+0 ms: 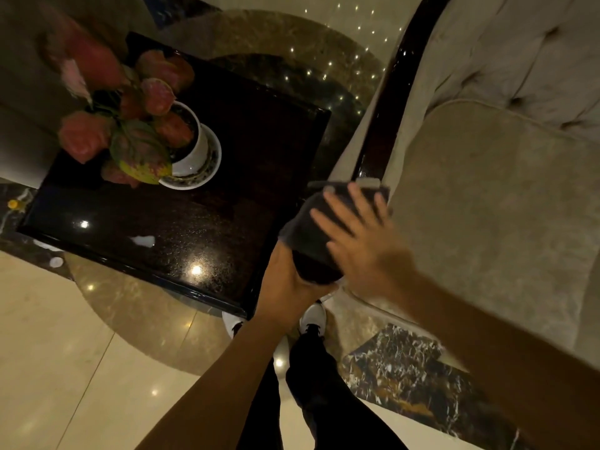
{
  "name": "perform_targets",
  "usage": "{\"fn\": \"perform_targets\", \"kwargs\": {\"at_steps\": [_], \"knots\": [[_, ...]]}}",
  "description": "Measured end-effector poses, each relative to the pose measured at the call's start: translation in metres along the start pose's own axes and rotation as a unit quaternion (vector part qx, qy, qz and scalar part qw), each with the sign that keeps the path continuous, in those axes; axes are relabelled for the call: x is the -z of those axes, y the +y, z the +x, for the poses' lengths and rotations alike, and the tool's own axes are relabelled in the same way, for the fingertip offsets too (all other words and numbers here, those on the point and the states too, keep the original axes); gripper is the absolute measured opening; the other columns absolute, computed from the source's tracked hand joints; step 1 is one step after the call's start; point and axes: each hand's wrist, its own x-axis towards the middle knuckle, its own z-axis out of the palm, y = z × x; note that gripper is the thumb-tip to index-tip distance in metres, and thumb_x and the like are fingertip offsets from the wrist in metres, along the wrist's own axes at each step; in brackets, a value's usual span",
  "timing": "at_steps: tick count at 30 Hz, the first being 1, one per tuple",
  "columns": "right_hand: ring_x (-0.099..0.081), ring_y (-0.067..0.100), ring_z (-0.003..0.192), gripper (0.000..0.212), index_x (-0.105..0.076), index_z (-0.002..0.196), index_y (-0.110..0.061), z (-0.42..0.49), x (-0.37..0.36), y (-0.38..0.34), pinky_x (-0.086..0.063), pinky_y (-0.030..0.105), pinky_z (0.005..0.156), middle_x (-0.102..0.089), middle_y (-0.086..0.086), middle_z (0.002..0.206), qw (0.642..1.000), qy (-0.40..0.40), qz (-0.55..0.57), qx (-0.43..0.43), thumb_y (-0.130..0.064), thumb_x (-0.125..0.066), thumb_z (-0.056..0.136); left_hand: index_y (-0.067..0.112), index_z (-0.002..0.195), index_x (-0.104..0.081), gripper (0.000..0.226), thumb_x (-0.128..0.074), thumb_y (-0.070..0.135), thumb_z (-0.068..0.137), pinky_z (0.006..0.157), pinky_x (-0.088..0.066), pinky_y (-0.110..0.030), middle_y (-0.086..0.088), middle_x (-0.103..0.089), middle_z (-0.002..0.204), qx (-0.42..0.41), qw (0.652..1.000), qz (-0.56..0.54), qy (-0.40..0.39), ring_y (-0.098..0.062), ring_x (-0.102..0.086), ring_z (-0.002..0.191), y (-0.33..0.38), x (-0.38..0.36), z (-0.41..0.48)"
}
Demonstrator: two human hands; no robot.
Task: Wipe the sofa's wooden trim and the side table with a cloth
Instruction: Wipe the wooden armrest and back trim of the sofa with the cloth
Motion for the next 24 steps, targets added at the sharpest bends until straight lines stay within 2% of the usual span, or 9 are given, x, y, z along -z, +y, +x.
{"fn": "perform_targets", "kwargs": {"at_steps": [1,3,6,10,12,15,20,22,24], "knots": [[0.000,0.038,0.156,0.054,-0.025,0.158,-0.031,0.009,0.006,0.025,-0.009,0.061,0.123,-0.014,0.007,0.169,1.000,0.007,-0.013,0.004,-0.040,-0.029,0.106,0.033,0.147,-0.029,0.115,-0.089,0.053,0.051,0.101,-0.044,-0.021,0.010,-0.046,0.144,0.010,1.000,0.014,0.000,-0.003,-0.044,0.130,-0.001,-0.001,0.000],[-0.002,0.045,0.154,0.054,-0.028,0.158,-0.027,0.025,0.010,0.034,-0.004,0.058,0.124,-0.014,0.012,0.169,0.992,0.057,0.017,-0.109,-0.040,-0.031,0.106,0.039,0.149,-0.018,0.125,-0.087,0.060,0.048,0.108,-0.041,-0.031,0.009,-0.036,0.153,0.024,0.999,0.029,-0.004,-0.008,-0.037,0.139,-0.001,-0.002,0.000],[0.006,0.050,0.152,0.055,-0.029,0.158,-0.022,0.018,0.000,-0.048,0.007,0.053,0.125,-0.007,0.014,0.169,0.960,0.061,0.081,-0.263,-0.041,-0.030,0.106,0.039,0.149,-0.018,0.118,-0.083,0.063,0.053,0.108,-0.042,-0.034,0.010,-0.039,0.151,0.021,0.999,0.029,0.007,-0.007,-0.039,0.137,-0.001,-0.004,-0.002],[0.008,0.047,0.153,0.053,-0.030,0.158,-0.023,-0.014,0.001,-0.024,-0.007,0.062,0.123,-0.010,0.007,0.169,0.996,-0.053,0.042,-0.064,-0.042,-0.019,0.109,0.039,0.143,-0.028,0.105,-0.085,0.055,0.056,0.099,-0.049,-0.025,0.020,-0.048,0.137,0.004,0.999,0.023,0.029,0.004,-0.047,0.124,0.004,-0.005,-0.002],[0.003,0.041,0.154,0.050,-0.028,0.156,-0.031,-0.005,0.013,0.021,-0.010,0.062,0.123,-0.016,0.000,0.167,0.998,-0.017,0.053,0.002,-0.043,-0.028,0.108,0.039,0.141,-0.031,0.106,-0.085,0.060,0.053,0.097,-0.050,-0.026,0.021,-0.047,0.136,-0.002,0.999,0.024,0.034,0.003,-0.048,0.124,0.005,-0.007,-0.001],[-0.016,0.041,0.153,0.045,-0.046,0.148,-0.033,0.024,0.024,0.040,-0.014,0.064,0.120,-0.041,0.001,0.159,0.997,0.039,0.066,-0.012,-0.045,-0.037,0.106,0.040,0.143,-0.031,0.107,-0.083,0.065,0.053,0.096,-0.053,-0.034,0.020,-0.048,0.139,-0.004,0.999,0.016,0.030,0.000,-0.049,0.126,0.002,-0.008,0.000],[-0.049,0.039,0.137,0.037,-0.069,0.128,-0.026,0.056,0.017,0.036,-0.023,0.059,0.119,-0.065,0.011,0.135,0.989,0.093,0.018,0.115,-0.043,-0.054,0.099,0.054,0.138,-0.029,0.105,-0.086,0.064,0.050,0.091,-0.044,-0.007,0.036,-0.045,0.133,-0.023,0.999,0.016,0.037,0.014,-0.045,0.122,0.001,-0.006,0.004],[-0.051,0.037,0.136,0.035,-0.075,0.120,-0.022,0.053,0.009,0.021,-0.024,0.059,0.119,-0.072,0.007,0.123,0.993,0.109,0.043,0.033,-0.041,-0.054,0.098,0.059,0.134,-0.026,0.103,-0.087,0.061,0.051,0.088,-0.036,0.002,0.041,-0.043,0.129,-0.031,0.999,0.019,0.040,0.017,-0.044,0.120,0.002,-0.006,0.006],[-0.042,0.034,0.143,0.040,-0.070,0.128,-0.021,0.031,0.004,-0.021,-0.019,0.058,0.121,-0.068,0.005,0.132,0.985,0.090,0.112,-0.099,-0.042,-0.051,0.099,0.048,0.137,-0.032,0.090,-0.085,0.050,0.064,0.087,-0.041,-0.003,0.032,-0.050,0.125,-0.035,0.998,0.027,0.049,0.006,-0.052,0.117,0.003,-0.007,0.005]]}}
